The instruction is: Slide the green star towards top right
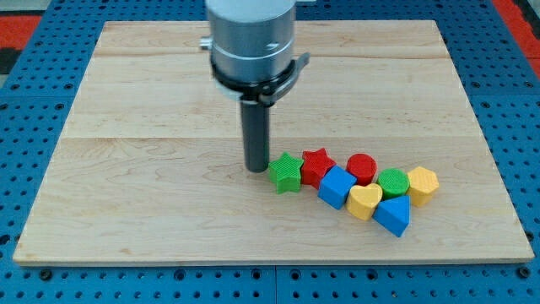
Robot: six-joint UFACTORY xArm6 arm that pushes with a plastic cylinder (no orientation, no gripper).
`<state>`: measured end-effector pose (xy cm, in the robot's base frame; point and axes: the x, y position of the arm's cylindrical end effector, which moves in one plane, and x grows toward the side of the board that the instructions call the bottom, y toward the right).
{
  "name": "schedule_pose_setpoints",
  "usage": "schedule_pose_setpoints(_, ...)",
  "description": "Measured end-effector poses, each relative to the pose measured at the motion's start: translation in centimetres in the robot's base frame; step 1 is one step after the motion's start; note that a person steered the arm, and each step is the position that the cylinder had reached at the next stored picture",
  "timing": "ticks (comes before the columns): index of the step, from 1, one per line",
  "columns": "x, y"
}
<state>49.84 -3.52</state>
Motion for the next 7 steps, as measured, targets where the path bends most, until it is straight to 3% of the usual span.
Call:
schedule_pose_setpoints(1, 3.2, -4.6)
schedule_pose_setpoints(2, 5.9, -3.9)
schedule_pose_setpoints(3, 6.8, 1.5)
schedule_pose_setpoints(5, 5.0, 4.7)
schedule_pose_setpoints(7, -1.0, 3.6)
